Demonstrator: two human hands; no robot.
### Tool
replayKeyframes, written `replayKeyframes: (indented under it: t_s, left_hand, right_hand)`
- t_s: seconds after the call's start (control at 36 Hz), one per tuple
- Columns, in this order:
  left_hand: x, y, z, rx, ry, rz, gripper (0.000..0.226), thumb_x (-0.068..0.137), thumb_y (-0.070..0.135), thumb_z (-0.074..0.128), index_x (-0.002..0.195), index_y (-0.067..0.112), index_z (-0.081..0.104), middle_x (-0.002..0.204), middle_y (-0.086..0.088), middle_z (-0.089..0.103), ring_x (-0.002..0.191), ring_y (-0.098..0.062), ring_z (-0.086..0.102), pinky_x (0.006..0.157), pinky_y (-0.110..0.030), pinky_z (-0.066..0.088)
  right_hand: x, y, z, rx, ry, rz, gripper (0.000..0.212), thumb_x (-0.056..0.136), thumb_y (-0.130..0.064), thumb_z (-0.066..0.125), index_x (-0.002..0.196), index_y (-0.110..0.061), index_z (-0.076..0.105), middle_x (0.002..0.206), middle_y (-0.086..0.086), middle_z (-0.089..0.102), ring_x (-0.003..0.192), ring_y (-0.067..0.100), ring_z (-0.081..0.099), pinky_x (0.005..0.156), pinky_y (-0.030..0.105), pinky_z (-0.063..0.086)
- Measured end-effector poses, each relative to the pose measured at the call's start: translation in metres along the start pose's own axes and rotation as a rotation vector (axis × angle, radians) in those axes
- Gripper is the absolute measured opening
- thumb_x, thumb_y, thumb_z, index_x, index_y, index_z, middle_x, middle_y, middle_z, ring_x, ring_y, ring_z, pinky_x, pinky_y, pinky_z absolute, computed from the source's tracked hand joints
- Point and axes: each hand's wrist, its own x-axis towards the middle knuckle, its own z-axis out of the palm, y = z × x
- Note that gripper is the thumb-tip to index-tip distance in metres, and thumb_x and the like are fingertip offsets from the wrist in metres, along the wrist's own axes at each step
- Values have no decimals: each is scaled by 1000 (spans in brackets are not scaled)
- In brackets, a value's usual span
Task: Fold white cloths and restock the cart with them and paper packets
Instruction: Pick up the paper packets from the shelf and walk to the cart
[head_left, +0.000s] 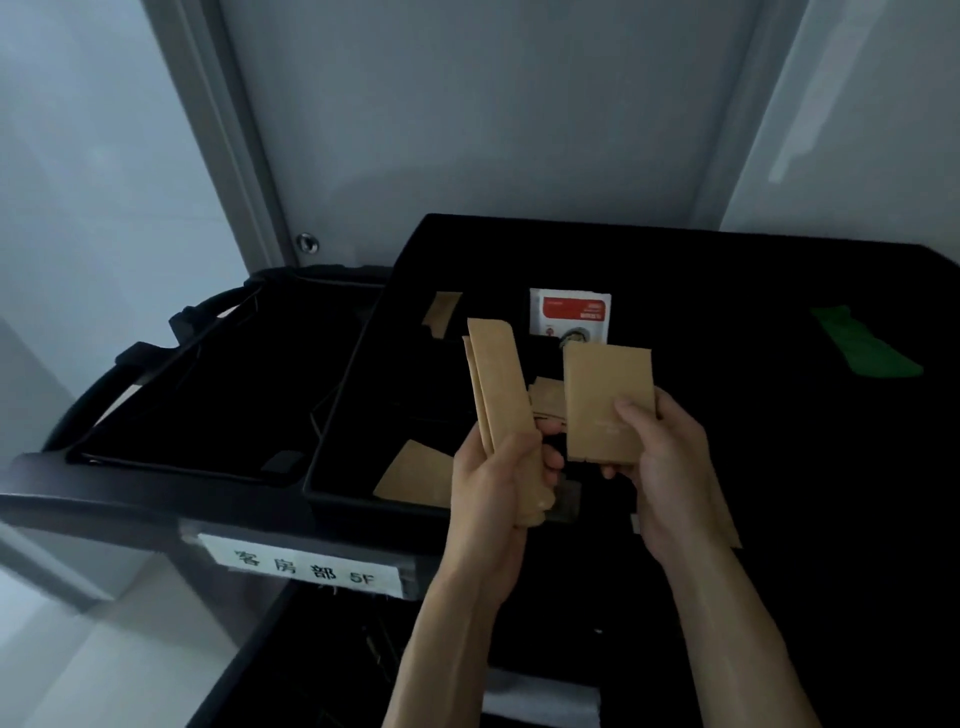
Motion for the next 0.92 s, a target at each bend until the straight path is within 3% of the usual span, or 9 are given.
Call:
replayKeyframes:
  t_s: [0.17, 0.33, 0.44, 0.61, 0.81, 0.92]
  left_hand:
    - [20, 9, -26, 72, 73, 20, 19, 94, 8, 58, 111, 4, 65, 75, -12, 62, 63, -15, 56, 50, -23, 44]
    - [37, 8, -26, 163, 109, 37, 12, 86, 13, 74, 91, 8, 65, 66, -8, 61, 56, -15, 55, 50, -27, 44]
    - [49, 5, -13, 222, 173, 97, 14, 83, 7, 76, 87, 7, 63, 62, -4, 60, 52, -12, 54, 46, -22, 45]
    - [62, 5, 6, 300, 193, 152, 20, 77, 11, 83, 82, 9, 65, 63, -5, 62, 53, -15, 55, 49, -24, 48]
    - [69, -2, 22, 265, 208, 122, 26, 76, 20, 84, 89, 7, 65, 62, -6, 62, 52, -16, 54, 46, -27, 46]
    - [71, -4, 28, 223, 194, 83, 24, 80, 18, 82, 92, 6, 65, 62, -6, 60, 52, -16, 54, 48, -29, 44]
  right_hand:
    - [17, 15, 35, -86, -87, 7, 22, 98, -20, 56, 118, -20, 65, 96, 1, 73, 79, 16, 69, 45, 23, 45]
    - [35, 16, 42, -104, -168, -4, 18, 100, -21, 54, 112, -18, 67, 89, 2, 71, 71, 15, 65, 44, 23, 44]
    - [47, 6, 32, -71, -269, 19, 18, 102, -24, 52, 109, -20, 69, 83, -4, 71, 69, 12, 65, 44, 25, 45]
    - [69, -8, 6, -86, -335, -9, 18, 100, -30, 56, 95, -36, 73, 86, -9, 72, 73, 7, 69, 51, 27, 55]
    - [83, -12, -15, -160, -236, -56, 11, 97, -26, 62, 104, -29, 69, 88, -14, 71, 77, 5, 68, 46, 23, 49]
    - [87, -11, -24, -106, -115, -26, 11, 97, -22, 60, 97, -26, 70, 80, -11, 72, 69, 6, 68, 42, 25, 48]
